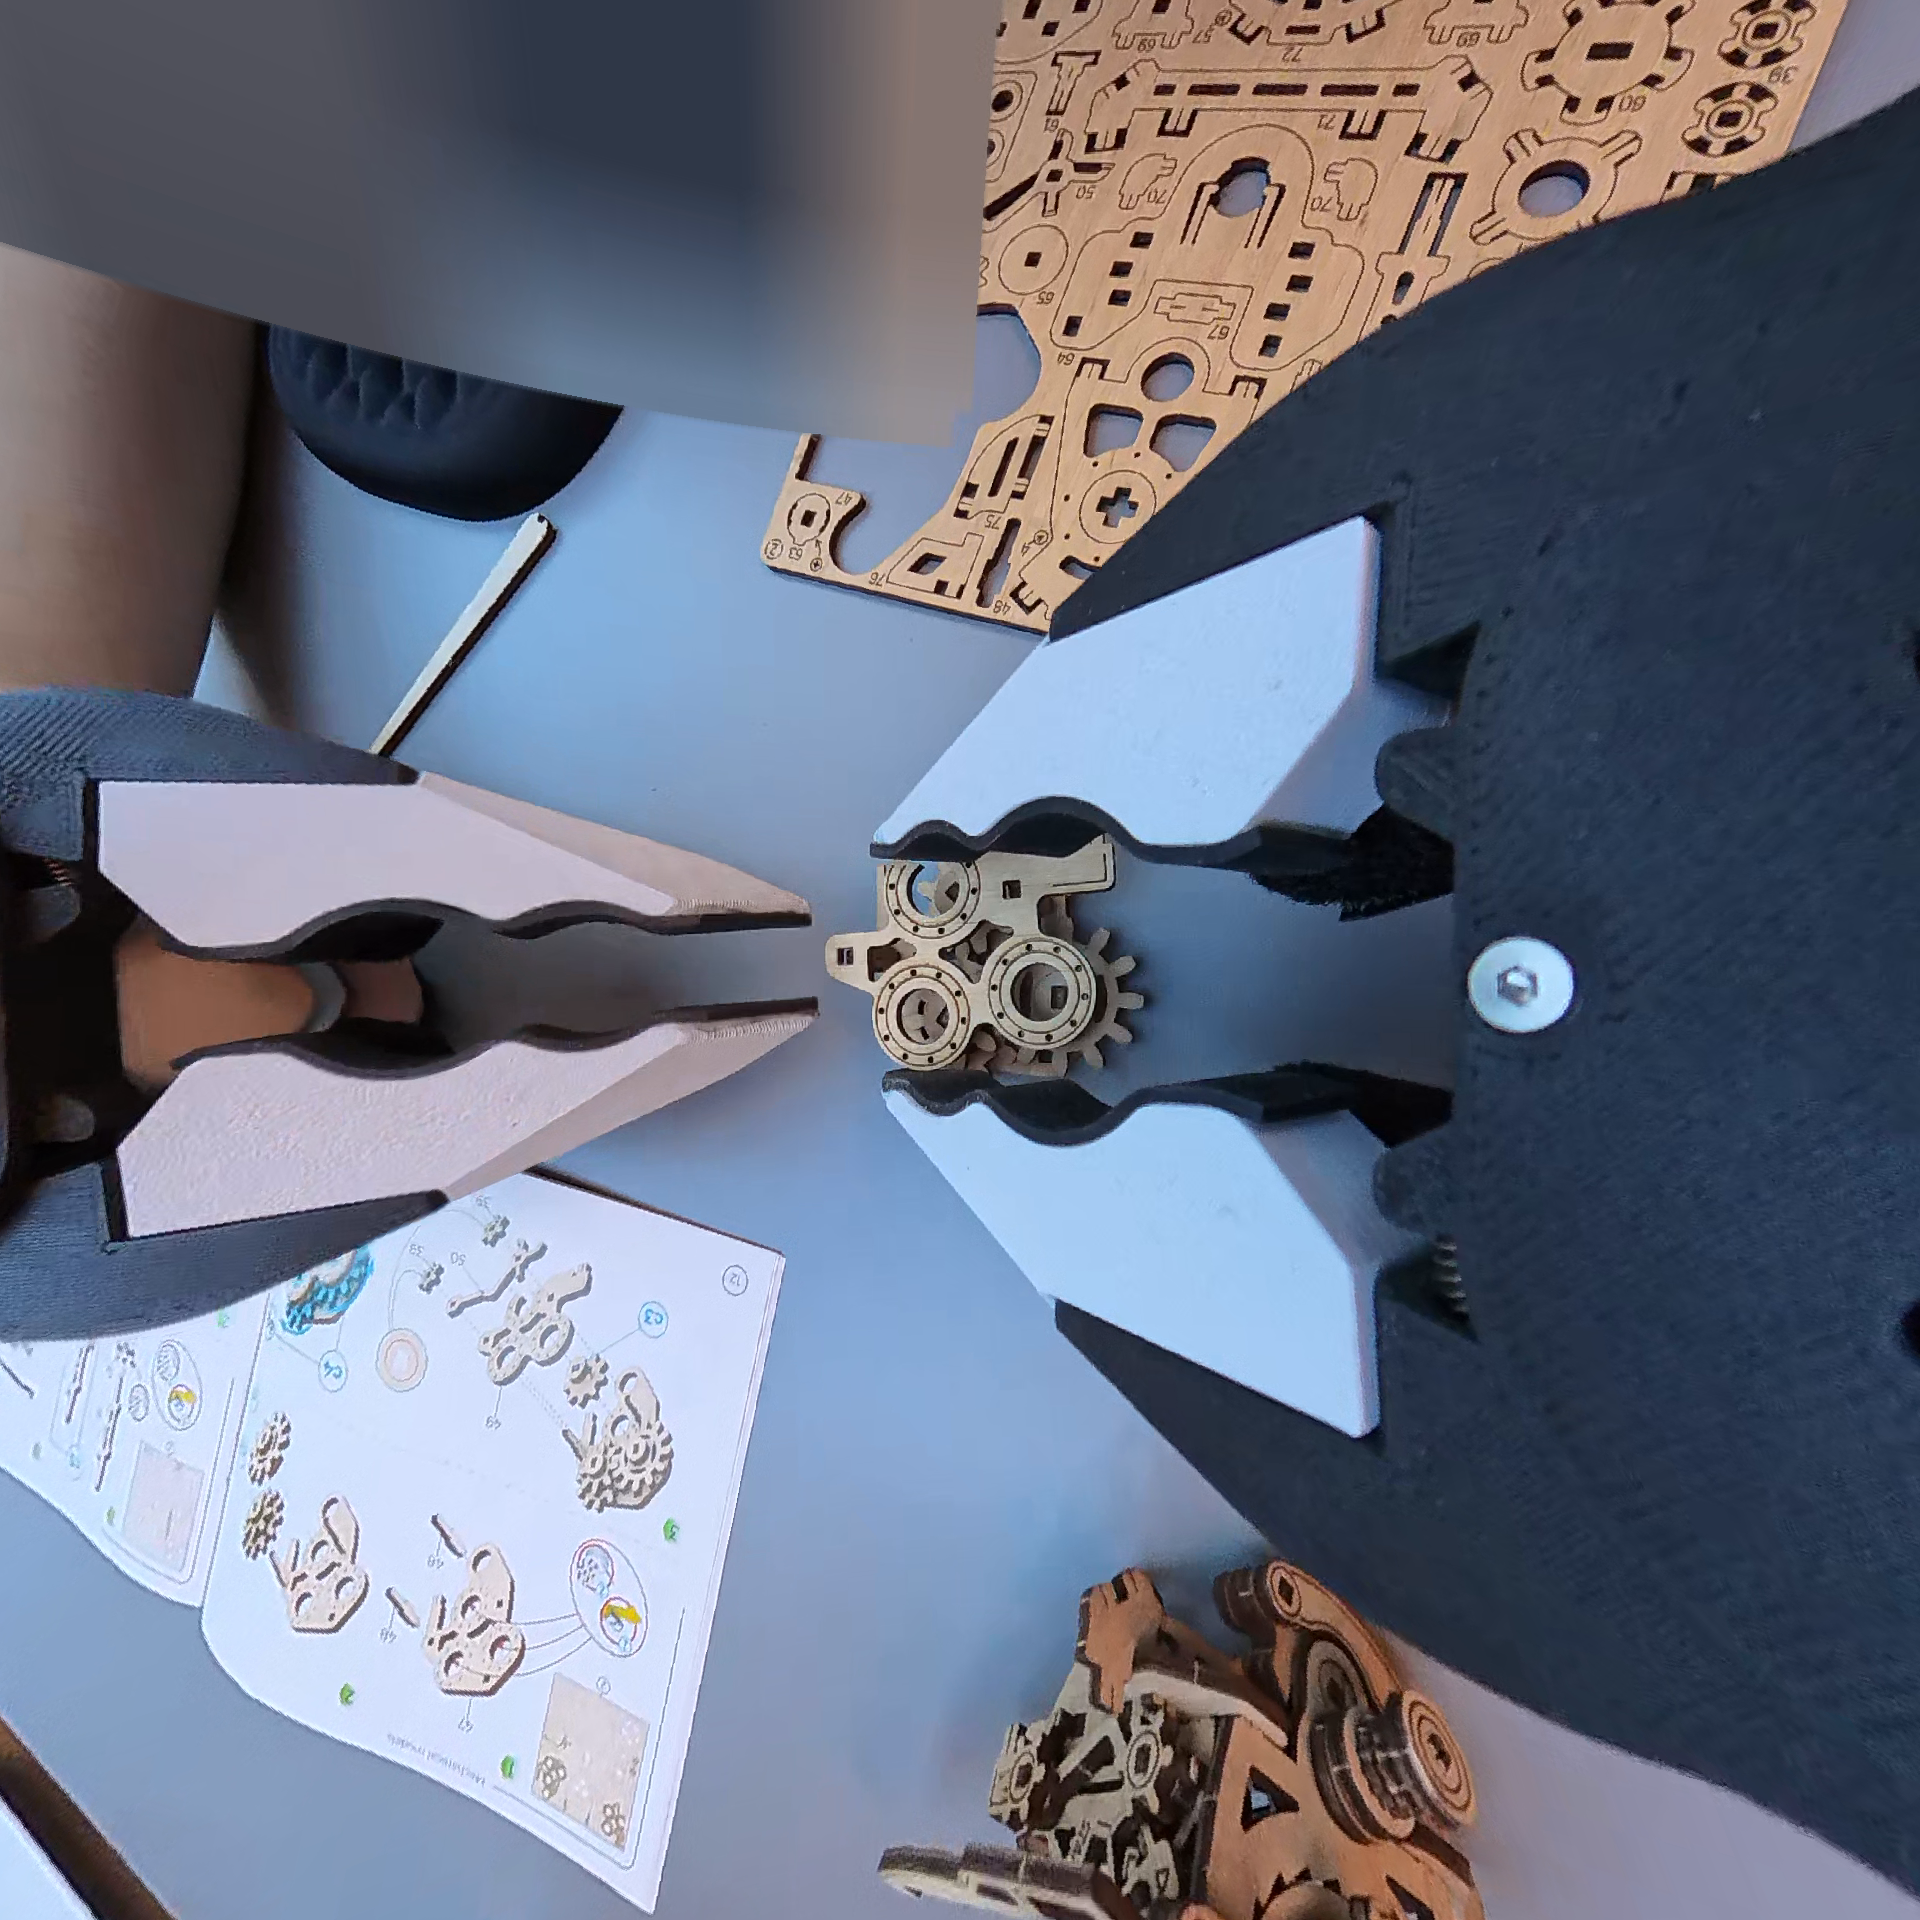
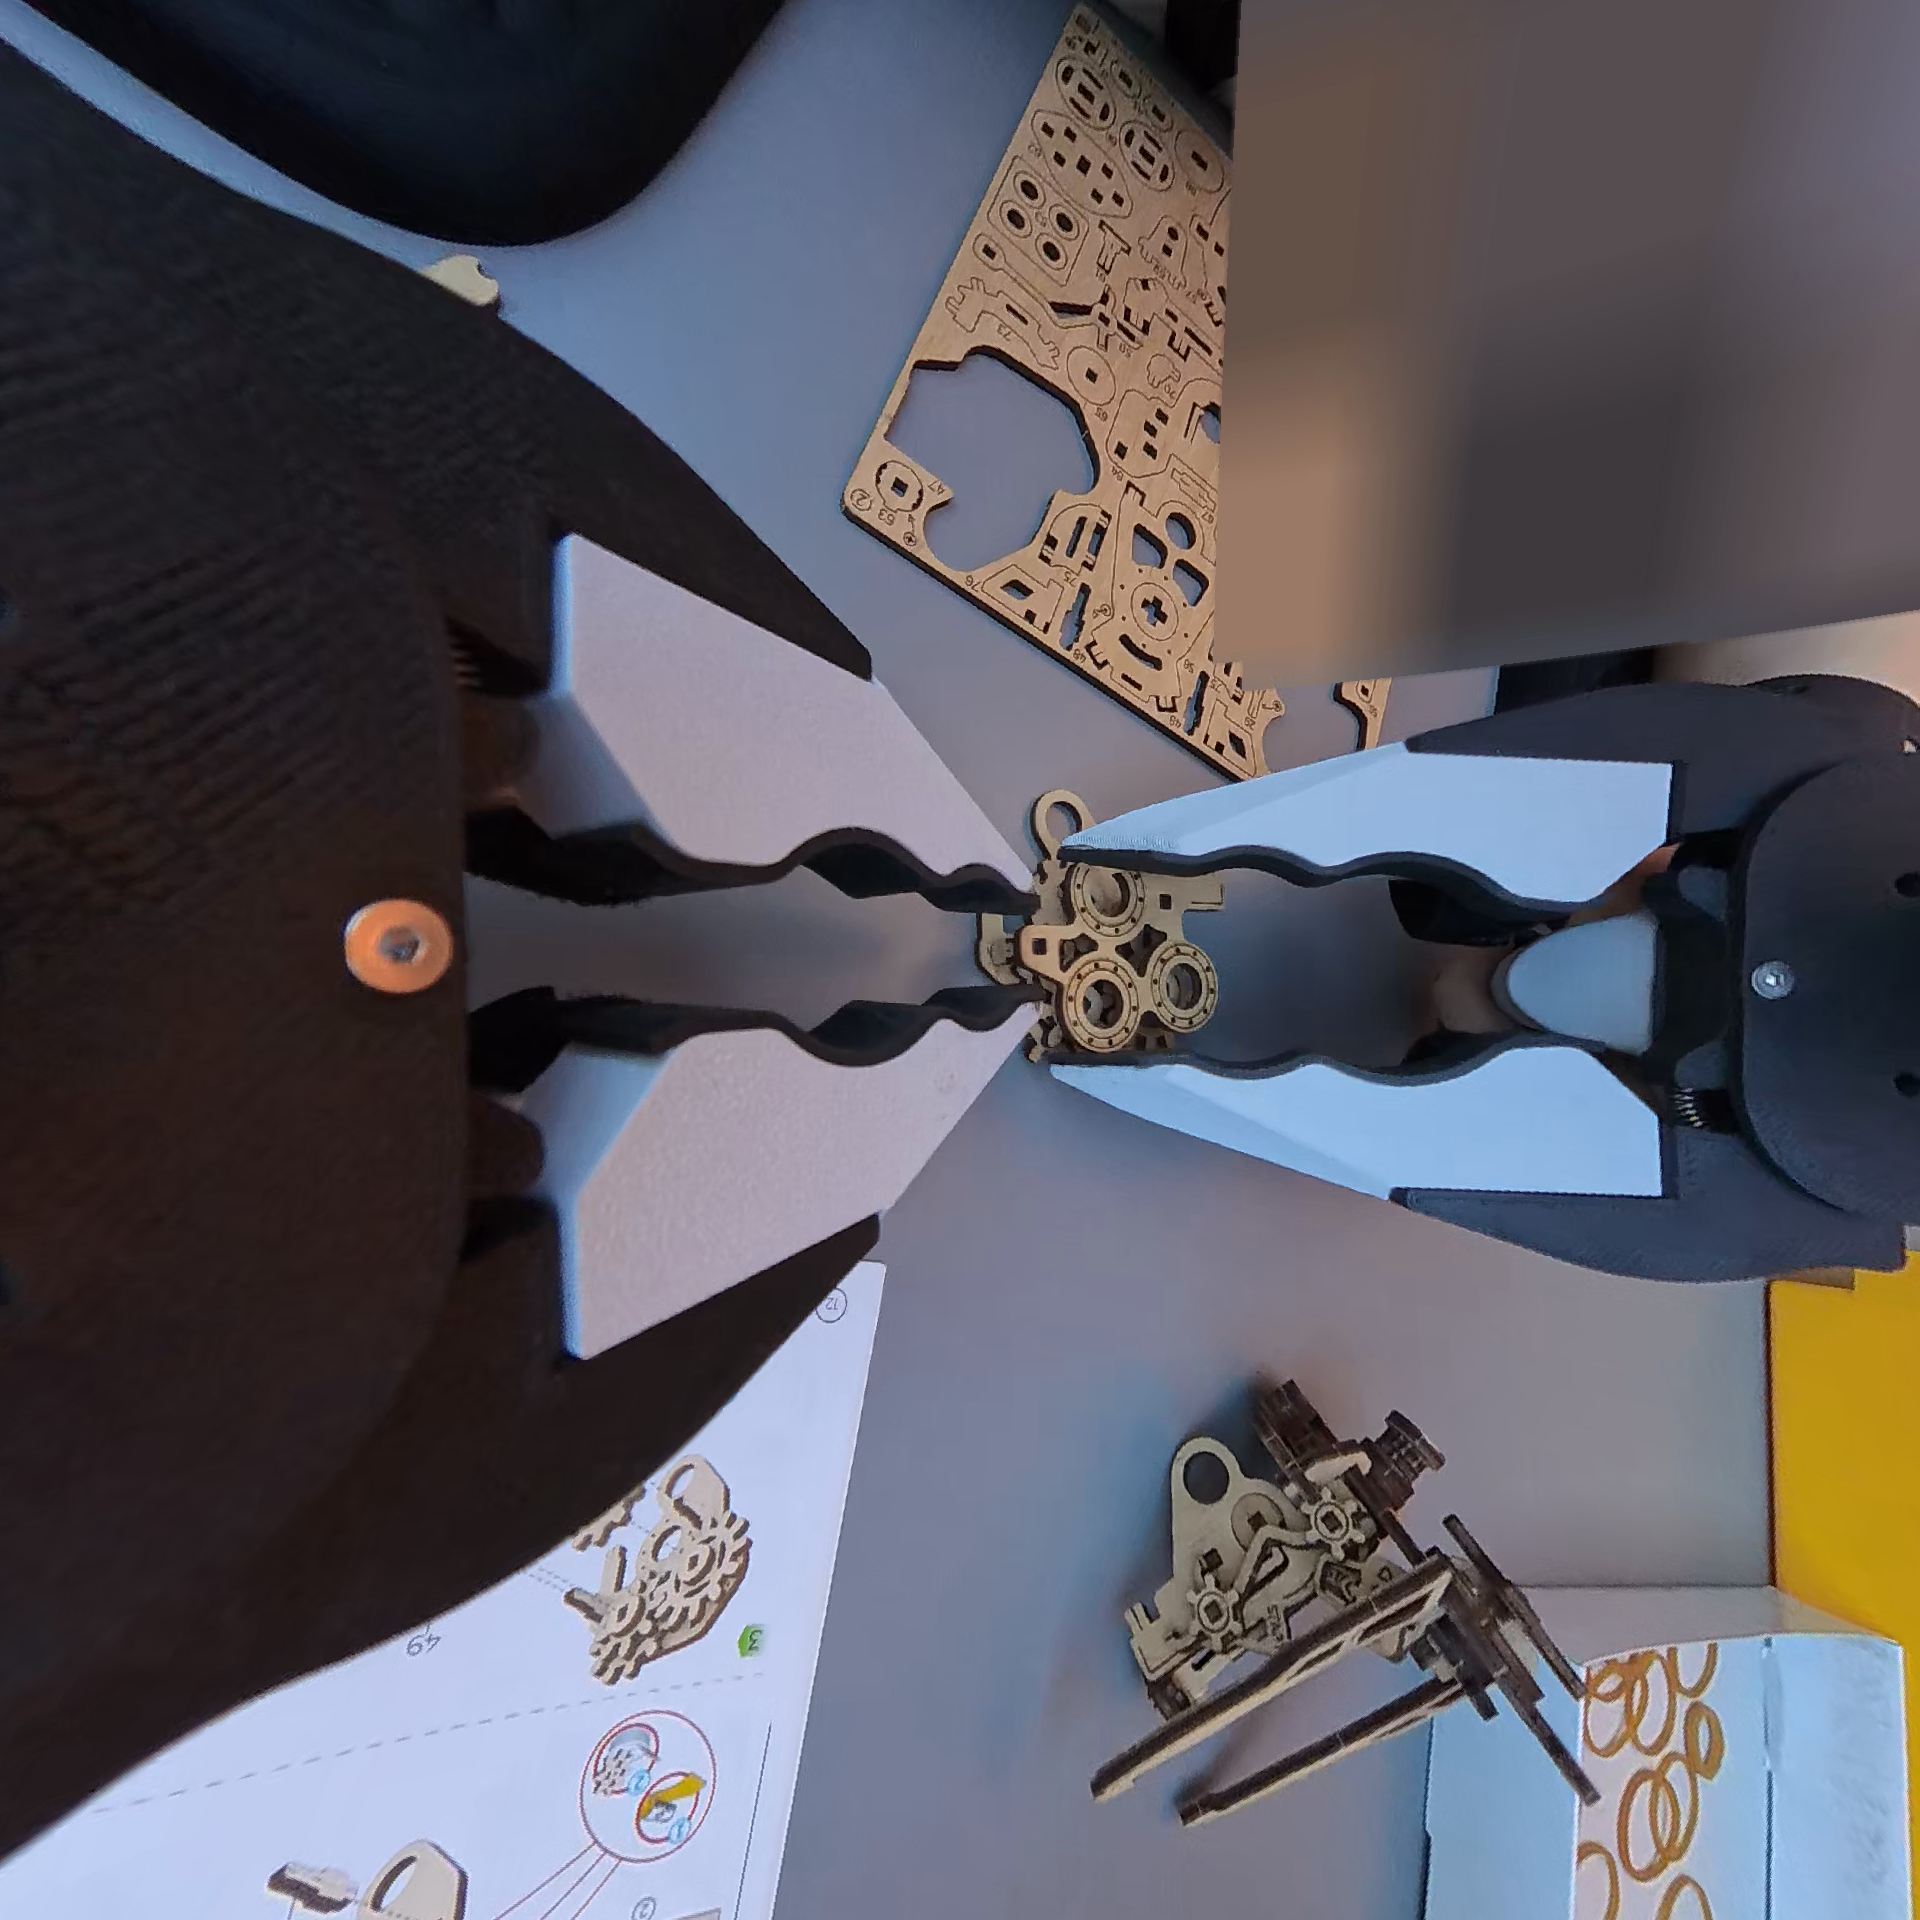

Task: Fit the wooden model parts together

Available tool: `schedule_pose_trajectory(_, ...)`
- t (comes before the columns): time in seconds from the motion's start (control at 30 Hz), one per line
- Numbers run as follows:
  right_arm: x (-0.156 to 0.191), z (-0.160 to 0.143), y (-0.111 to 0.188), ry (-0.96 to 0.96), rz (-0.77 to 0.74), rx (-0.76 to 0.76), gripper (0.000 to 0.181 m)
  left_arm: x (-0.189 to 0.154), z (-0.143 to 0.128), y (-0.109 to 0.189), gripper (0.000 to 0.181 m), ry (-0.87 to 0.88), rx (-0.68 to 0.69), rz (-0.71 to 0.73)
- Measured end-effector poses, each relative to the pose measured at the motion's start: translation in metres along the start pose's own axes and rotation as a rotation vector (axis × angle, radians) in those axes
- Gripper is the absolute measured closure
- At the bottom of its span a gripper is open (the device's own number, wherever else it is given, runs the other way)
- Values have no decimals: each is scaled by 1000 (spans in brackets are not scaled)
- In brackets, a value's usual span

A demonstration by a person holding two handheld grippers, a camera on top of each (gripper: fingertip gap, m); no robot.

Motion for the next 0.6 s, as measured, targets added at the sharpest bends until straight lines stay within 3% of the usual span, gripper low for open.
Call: schedule_pose_trajectory(0.6,1,3,-6,12,2,7,177,1,-7,-2,143,-4,31,4)
Point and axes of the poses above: each gripper's, where its closed fingertips meet, y back along the fingers, z out of its top, x = y × z across the jaws, the point moved 3 cm from there along y, back along the fingers, and after that the axes turned 6 degrees about y, right-handed, at the moved point
